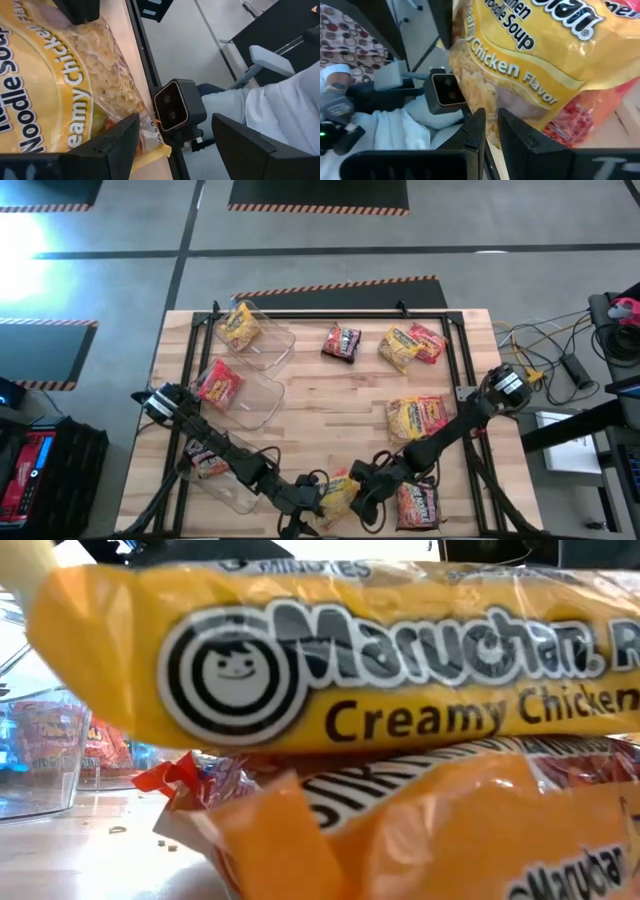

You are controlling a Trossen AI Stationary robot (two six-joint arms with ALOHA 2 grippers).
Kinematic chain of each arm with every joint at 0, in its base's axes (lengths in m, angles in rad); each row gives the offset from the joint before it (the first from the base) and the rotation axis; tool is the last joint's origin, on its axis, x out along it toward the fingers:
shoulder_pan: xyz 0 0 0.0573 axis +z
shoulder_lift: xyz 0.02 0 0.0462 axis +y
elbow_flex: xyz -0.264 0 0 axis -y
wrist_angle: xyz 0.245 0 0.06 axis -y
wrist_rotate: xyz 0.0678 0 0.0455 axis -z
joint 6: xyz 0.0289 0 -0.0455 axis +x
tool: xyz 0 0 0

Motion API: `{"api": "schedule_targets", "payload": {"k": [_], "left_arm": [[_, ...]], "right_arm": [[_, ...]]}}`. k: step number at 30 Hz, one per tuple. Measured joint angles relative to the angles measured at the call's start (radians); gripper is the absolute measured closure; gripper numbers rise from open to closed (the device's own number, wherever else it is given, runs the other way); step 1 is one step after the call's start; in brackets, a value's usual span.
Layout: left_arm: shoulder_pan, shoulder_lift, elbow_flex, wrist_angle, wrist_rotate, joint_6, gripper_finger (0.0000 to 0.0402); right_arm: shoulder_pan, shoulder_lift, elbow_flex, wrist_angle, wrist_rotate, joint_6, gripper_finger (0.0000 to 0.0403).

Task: Sort Maruchan noodles
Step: Put the yellow noodles pack into the top transparent bin

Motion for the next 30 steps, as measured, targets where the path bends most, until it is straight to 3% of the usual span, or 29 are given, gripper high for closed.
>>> {"api": "schedule_targets", "payload": {"k": [13,20,30], "left_arm": [[0.002,0.0,0.0,-0.003,-0.011,0.003,0.0169],[0.005,0.0,0.0,-0.002,-0.026,0.003,0.0169],[0.007,-0.02,-0.001,-0.001,-0.021,0.007,0.0169]], "right_arm": [[0.037,0.0,-0.001,0.069,0.0,0.004,0.036],[0.052,0.023,-0.001,0.048,0.078,0.003,0.036],[0.053,0.074,0.0,0.045,0.051,0.028,0.036]]}}
